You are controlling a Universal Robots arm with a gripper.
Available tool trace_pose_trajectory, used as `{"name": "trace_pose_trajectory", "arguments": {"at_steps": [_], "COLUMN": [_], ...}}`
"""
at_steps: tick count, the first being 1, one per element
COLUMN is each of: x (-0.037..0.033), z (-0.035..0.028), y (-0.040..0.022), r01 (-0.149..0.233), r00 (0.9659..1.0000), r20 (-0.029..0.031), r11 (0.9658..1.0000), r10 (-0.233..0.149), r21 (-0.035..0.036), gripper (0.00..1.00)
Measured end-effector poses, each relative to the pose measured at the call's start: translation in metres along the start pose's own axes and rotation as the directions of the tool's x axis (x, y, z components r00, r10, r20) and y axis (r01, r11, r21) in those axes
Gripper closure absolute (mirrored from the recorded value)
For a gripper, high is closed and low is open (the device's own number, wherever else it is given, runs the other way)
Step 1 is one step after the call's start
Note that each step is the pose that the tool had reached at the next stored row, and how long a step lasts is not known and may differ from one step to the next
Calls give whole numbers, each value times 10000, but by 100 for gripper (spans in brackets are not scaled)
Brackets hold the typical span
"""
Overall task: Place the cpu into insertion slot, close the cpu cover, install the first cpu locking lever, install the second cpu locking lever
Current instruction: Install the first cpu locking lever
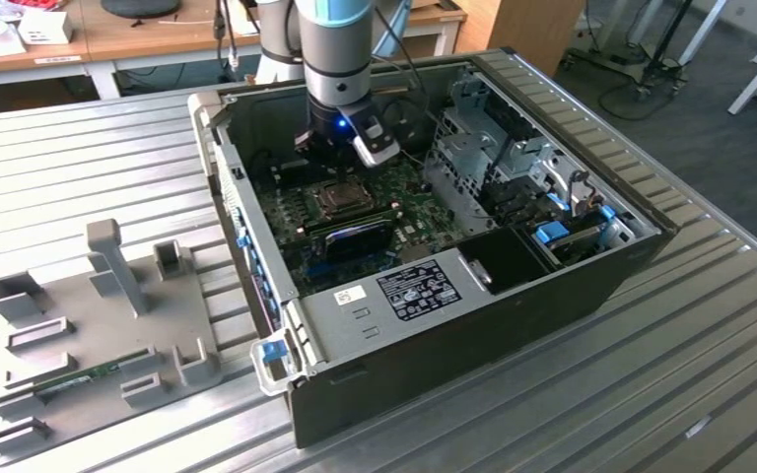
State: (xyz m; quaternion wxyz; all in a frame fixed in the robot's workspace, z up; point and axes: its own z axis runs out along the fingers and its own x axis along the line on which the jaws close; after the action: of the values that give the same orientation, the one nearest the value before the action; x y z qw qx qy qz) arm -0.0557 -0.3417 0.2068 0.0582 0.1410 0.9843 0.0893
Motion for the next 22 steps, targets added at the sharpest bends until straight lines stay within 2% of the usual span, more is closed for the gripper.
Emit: {"name": "trace_pose_trajectory", "arguments": {"at_steps": [5, 9, 13, 17, 18, 22], "x": [0, 0, 1, 0, 0, 1], "z": [0, 0, -1, 0, 1, 0], "y": [0, 0, 0, 0, 0, 0], "r01": [509, 977, 1453, 1830, 1855, 1855], "r00": [9987, 9951, 9891, 9825, 9819, 9819], "r20": [-102, -205, -322, -477, -522, -530], "r11": [9982, 9943, 9881, 9805, 9798, 9798], "r10": [-506, -969, -1438, -1798, -1819, -1819], "r21": [312, 415, 506, 722, 746, 750], "gripper": [90, 90, 90, 90, 90, 90]}}
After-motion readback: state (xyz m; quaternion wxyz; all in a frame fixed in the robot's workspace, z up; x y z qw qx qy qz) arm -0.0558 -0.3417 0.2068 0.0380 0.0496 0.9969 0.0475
